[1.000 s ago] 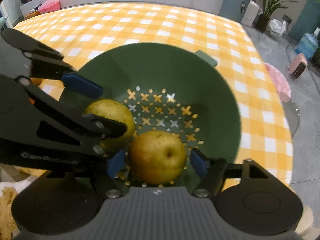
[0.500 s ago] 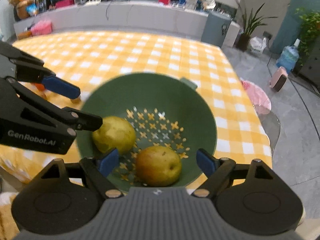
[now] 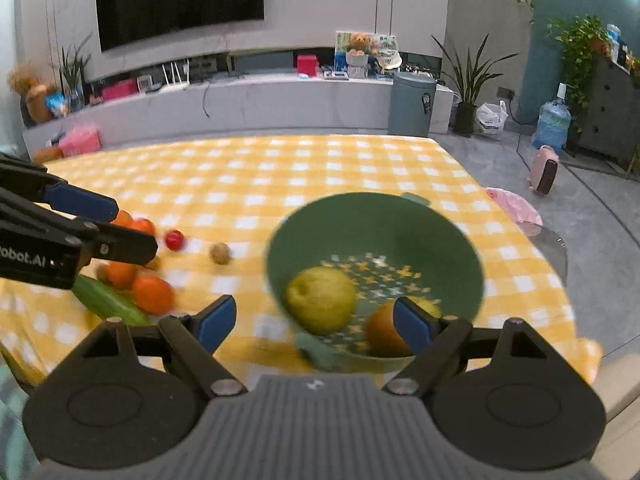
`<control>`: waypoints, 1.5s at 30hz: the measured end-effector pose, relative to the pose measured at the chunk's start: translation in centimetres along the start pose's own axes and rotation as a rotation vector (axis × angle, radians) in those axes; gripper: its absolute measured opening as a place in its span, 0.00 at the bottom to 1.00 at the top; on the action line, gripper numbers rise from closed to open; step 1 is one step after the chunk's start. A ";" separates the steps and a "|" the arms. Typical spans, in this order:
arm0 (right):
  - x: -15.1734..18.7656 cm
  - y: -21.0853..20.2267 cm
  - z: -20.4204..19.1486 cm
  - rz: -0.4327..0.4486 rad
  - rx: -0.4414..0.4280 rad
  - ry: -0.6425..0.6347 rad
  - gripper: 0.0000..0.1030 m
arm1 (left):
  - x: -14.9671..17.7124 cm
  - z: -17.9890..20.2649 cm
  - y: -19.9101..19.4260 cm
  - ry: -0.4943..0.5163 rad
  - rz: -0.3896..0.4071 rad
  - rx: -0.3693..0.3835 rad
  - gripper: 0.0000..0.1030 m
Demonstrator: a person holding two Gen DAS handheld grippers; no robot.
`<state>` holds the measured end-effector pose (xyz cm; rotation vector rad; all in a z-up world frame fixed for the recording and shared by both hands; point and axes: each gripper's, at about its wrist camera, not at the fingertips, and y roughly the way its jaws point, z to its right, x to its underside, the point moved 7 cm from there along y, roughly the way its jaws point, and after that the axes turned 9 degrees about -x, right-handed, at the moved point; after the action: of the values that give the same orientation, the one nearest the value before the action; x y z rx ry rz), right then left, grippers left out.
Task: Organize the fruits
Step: 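Open both grippers to release the pears and withdraw from the colander, then grasp an orange with the left gripper while the right gripper grasps another orange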
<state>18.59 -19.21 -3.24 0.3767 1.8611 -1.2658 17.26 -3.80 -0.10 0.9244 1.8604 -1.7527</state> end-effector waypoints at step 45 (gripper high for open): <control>1.4 13.2 -11.1 -0.134 -0.243 0.107 0.50 | 7.7 -13.0 7.3 -0.226 -0.095 -0.023 0.59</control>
<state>21.03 -3.89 -10.88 0.1946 2.1334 -1.1063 18.96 10.26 -9.09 0.6099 1.7986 -1.8046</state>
